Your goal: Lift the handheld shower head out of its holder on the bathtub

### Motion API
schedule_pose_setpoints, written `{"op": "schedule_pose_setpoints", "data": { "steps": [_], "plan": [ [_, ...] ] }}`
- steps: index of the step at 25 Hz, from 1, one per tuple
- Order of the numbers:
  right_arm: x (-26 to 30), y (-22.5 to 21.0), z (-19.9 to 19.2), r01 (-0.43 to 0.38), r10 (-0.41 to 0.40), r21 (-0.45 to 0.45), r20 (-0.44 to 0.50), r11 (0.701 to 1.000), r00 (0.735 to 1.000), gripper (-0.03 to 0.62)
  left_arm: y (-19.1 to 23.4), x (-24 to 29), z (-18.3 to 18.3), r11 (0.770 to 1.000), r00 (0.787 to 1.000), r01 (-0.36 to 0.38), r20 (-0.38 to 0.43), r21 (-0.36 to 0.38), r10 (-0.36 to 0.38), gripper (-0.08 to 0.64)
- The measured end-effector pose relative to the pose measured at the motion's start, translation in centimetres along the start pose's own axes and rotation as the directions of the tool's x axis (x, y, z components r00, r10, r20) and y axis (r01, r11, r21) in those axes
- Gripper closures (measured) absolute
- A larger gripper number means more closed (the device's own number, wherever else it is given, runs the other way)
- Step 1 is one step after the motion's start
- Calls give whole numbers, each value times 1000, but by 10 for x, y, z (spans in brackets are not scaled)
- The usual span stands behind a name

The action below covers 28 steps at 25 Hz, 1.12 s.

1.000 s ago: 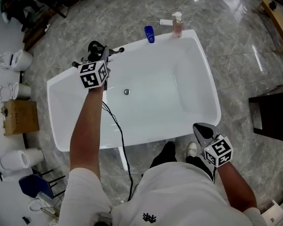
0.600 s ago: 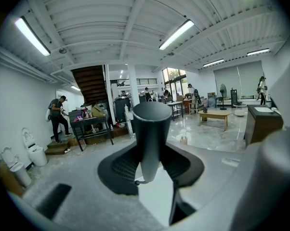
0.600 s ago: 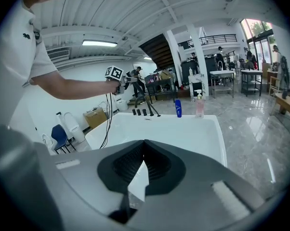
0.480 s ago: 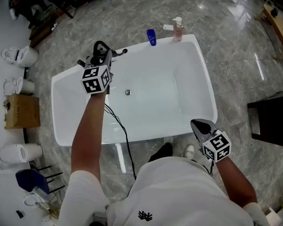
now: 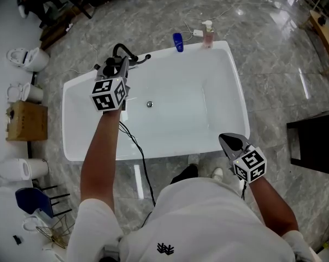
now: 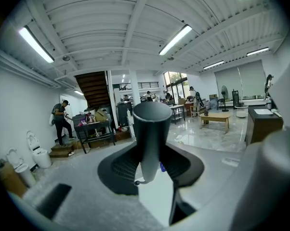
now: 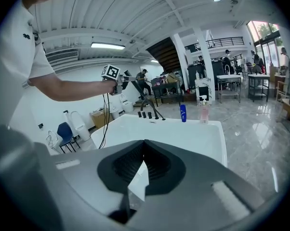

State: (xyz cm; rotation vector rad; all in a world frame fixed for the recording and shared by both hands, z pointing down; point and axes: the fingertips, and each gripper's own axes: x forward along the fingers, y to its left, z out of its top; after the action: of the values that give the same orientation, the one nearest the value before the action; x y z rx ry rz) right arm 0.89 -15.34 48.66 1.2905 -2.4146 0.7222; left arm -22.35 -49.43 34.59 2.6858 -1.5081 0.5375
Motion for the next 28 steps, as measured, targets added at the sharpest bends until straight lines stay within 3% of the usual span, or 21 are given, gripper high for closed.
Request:
{"op": "schedule_pose_setpoints", "data": {
  "steps": [28],
  "plan": [
    [-67,27,-33,-130,132,-60,24,990,991,579,-91,-170,53,998,993,-60,103,0,60,422]
  ]
}}
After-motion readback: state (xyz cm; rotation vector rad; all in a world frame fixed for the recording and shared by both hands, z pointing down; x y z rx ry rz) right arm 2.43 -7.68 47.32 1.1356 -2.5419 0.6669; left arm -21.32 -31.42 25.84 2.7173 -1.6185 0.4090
